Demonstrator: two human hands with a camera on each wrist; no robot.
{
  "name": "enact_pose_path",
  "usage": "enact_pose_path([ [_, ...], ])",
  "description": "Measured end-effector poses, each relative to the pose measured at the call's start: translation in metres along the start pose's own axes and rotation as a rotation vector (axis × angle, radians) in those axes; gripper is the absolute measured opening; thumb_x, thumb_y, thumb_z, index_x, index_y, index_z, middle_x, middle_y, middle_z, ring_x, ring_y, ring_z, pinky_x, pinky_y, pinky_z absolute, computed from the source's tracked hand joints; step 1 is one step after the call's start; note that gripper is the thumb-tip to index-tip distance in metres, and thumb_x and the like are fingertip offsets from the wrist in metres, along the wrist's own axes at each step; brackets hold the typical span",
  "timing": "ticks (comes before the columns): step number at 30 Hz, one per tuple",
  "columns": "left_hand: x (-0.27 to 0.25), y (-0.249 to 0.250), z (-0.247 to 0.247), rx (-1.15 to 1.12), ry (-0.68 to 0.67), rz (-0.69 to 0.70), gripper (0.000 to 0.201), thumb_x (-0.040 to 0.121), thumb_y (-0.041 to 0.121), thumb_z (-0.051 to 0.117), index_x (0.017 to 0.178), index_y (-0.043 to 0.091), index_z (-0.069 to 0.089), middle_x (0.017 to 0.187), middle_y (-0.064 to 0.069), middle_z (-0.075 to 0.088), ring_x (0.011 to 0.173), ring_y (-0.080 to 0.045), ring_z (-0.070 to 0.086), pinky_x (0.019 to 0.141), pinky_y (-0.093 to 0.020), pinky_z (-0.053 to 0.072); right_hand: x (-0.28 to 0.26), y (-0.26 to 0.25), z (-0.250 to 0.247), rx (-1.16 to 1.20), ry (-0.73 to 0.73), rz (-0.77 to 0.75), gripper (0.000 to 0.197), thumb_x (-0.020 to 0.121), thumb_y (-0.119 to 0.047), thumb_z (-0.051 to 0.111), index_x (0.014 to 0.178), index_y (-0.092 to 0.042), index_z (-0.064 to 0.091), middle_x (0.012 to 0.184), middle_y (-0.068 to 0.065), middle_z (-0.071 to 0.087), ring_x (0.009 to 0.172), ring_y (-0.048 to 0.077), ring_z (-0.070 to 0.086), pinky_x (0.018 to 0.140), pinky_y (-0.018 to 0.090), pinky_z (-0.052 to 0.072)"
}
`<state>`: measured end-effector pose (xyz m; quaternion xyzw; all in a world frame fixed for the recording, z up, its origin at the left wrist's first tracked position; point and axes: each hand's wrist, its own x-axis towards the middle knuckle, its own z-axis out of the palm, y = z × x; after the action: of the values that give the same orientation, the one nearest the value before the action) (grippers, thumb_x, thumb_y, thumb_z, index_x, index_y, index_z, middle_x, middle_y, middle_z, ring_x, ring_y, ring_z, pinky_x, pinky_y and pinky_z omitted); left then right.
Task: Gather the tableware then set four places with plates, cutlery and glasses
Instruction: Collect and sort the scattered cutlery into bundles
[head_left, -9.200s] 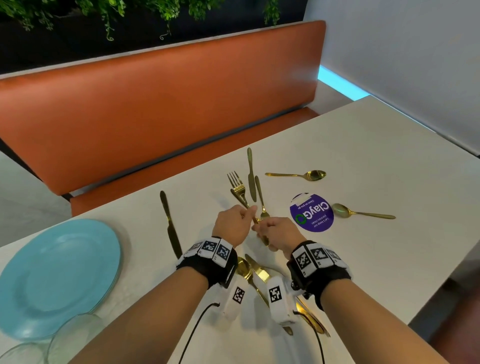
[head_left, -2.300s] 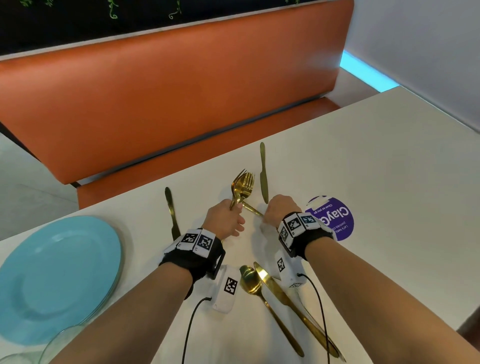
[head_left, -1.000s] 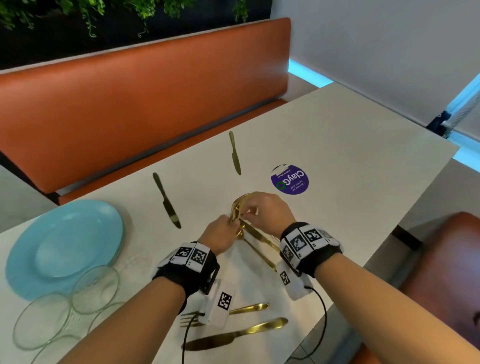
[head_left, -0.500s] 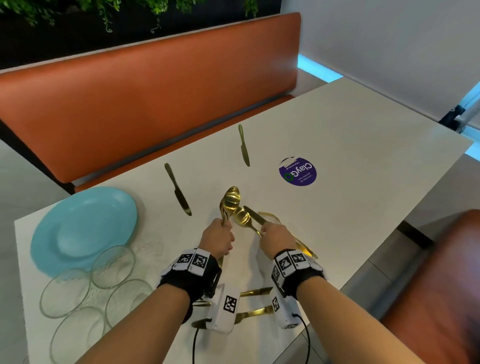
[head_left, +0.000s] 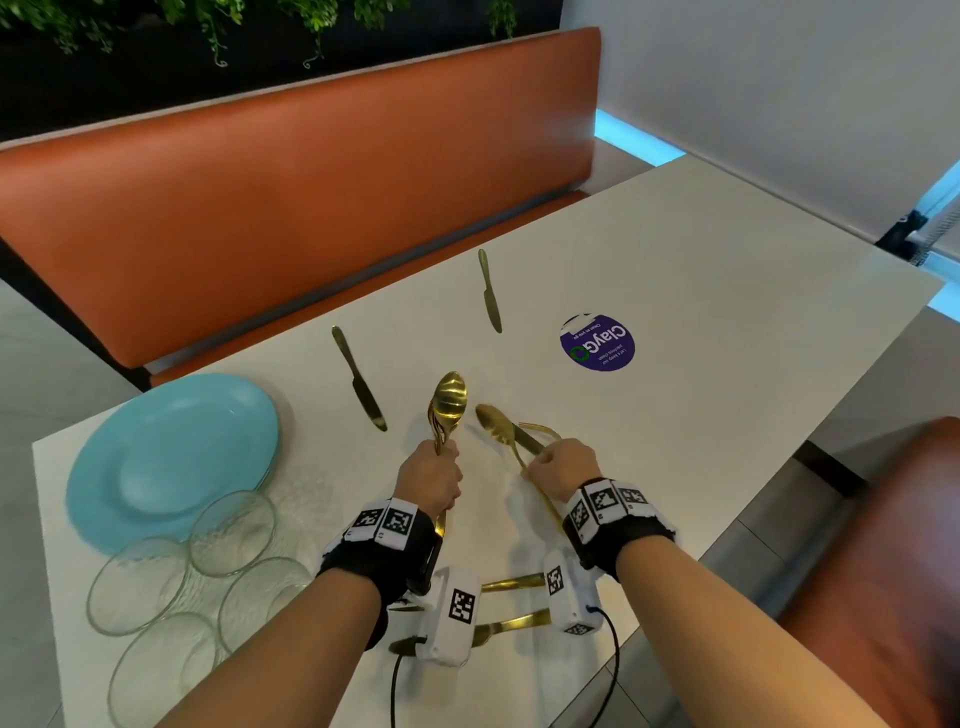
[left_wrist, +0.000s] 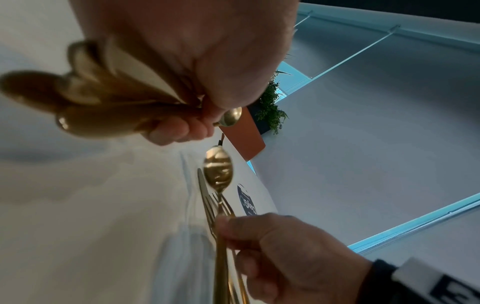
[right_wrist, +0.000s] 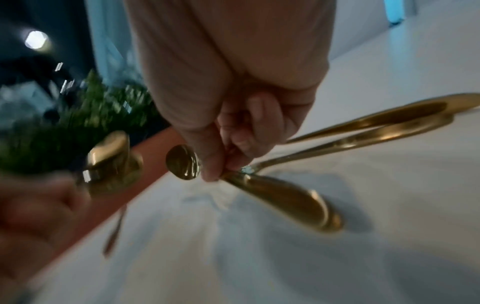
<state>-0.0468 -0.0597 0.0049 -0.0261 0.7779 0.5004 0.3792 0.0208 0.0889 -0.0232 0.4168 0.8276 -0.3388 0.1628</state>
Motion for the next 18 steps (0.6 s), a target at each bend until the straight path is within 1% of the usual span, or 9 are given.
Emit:
enact_pose_path([
  [2,0.0,0.0,0.002,-0.007,0.041,0.015,0.025,0.102,0.023,0.033,0.107,0.004,0.049,0.075,-0.006,0.052,0.061,-0.016,0.051,0.055,-0.023,0.045,-0.005,-0.001,-0.007,0.308,-0.043,0.018,0.015,0.084,-0.024,0.065,0.085,-0.009,0.066,0.082,0.009,0.062,0.065,0.018,0.057,0.057,0.026,0.046],
  [3,0.0,0.001,0.004,-0.028,0.037,0.017,0.025,0.101,0.024,0.034,0.108,0.004,0.048,0.076,-0.007,0.055,0.061,-0.017,0.054,0.057,-0.025,0.048,-0.008,-0.003,-0.01,0.454,-0.096,0.035,0.013,0.082,-0.024,0.067,0.081,-0.011,0.063,0.076,0.008,0.058,0.055,0.015,0.048,0.049,0.024,0.039],
  [6,-0.007,0.009,0.011,-0.115,-0.031,0.004,0.02,0.102,0.019,0.033,0.108,0.003,0.043,0.082,-0.013,0.059,0.066,-0.023,0.062,0.064,-0.032,0.054,-0.012,-0.01,-0.009,0.684,-0.211,0.043,0.017,0.079,-0.026,0.069,0.082,-0.011,0.062,0.079,0.008,0.052,0.05,0.012,0.035,0.047,0.024,0.026],
  [8,-0.009,0.013,0.013,-0.128,-0.078,0.013,0.02,0.101,0.017,0.033,0.106,0.001,0.045,0.089,-0.019,0.063,0.073,-0.028,0.065,0.069,-0.037,0.056,-0.015,-0.016,-0.006,0.676,-0.28,0.033,0.019,0.078,-0.031,0.069,0.08,-0.013,0.063,0.081,0.008,0.05,0.05,0.011,0.033,0.048,0.024,0.023],
  [10,-0.008,0.012,0.016,-0.098,-0.109,0.029,0.022,0.098,0.016,0.035,0.091,0.003,0.051,0.093,-0.022,0.066,0.08,-0.034,0.068,0.079,-0.043,0.057,-0.017,-0.018,-0.002,0.662,-0.317,0.012,0.013,0.081,-0.027,0.066,0.076,-0.016,0.064,0.072,0.006,0.051,0.049,0.011,0.032,0.044,0.021,0.023],
  [12,-0.005,0.01,0.018,-0.031,-0.101,0.043,0.028,0.097,0.024,0.038,0.078,0.009,0.052,0.089,-0.02,0.066,0.085,-0.036,0.068,0.089,-0.05,0.054,-0.018,-0.018,0.001,0.671,-0.322,-0.006,0.01,0.085,-0.02,0.063,0.075,-0.017,0.064,0.057,0.0,0.049,0.045,0.009,0.035,0.036,0.016,0.026],
  [13,-0.003,0.008,0.019,-0.004,-0.088,0.05,0.032,0.097,0.028,0.038,0.075,0.01,0.052,0.085,-0.019,0.065,0.087,-0.038,0.067,0.09,-0.051,0.052,-0.019,-0.02,0.002,0.656,-0.327,-0.009,0.011,0.086,-0.019,0.062,0.075,-0.017,0.064,0.056,-0.002,0.05,0.045,0.009,0.037,0.036,0.016,0.028],
  [15,0.002,0.004,0.021,0.03,-0.087,0.043,0.034,0.095,0.034,0.039,0.072,0.012,0.051,0.079,-0.016,0.061,0.087,-0.04,0.065,0.091,-0.052,0.052,-0.022,-0.023,0.003,0.574,-0.36,0.011,0.016,0.088,-0.02,0.058,0.073,-0.015,0.061,0.06,0.0,0.052,0.047,0.009,0.038,0.041,0.017,0.027],
  [18,0.021,-0.008,0.024,0.059,-0.103,0.023,0.034,0.076,0.043,0.044,0.078,0.011,0.053,0.09,-0.021,0.062,0.094,-0.041,0.065,0.09,-0.055,0.051,-0.023,-0.024,0.005,0.519,-0.358,0.009,0.012,0.085,-0.02,0.058,0.078,-0.01,0.06,0.07,0.011,0.054,0.052,0.014,0.038,0.046,0.021,0.025],
])
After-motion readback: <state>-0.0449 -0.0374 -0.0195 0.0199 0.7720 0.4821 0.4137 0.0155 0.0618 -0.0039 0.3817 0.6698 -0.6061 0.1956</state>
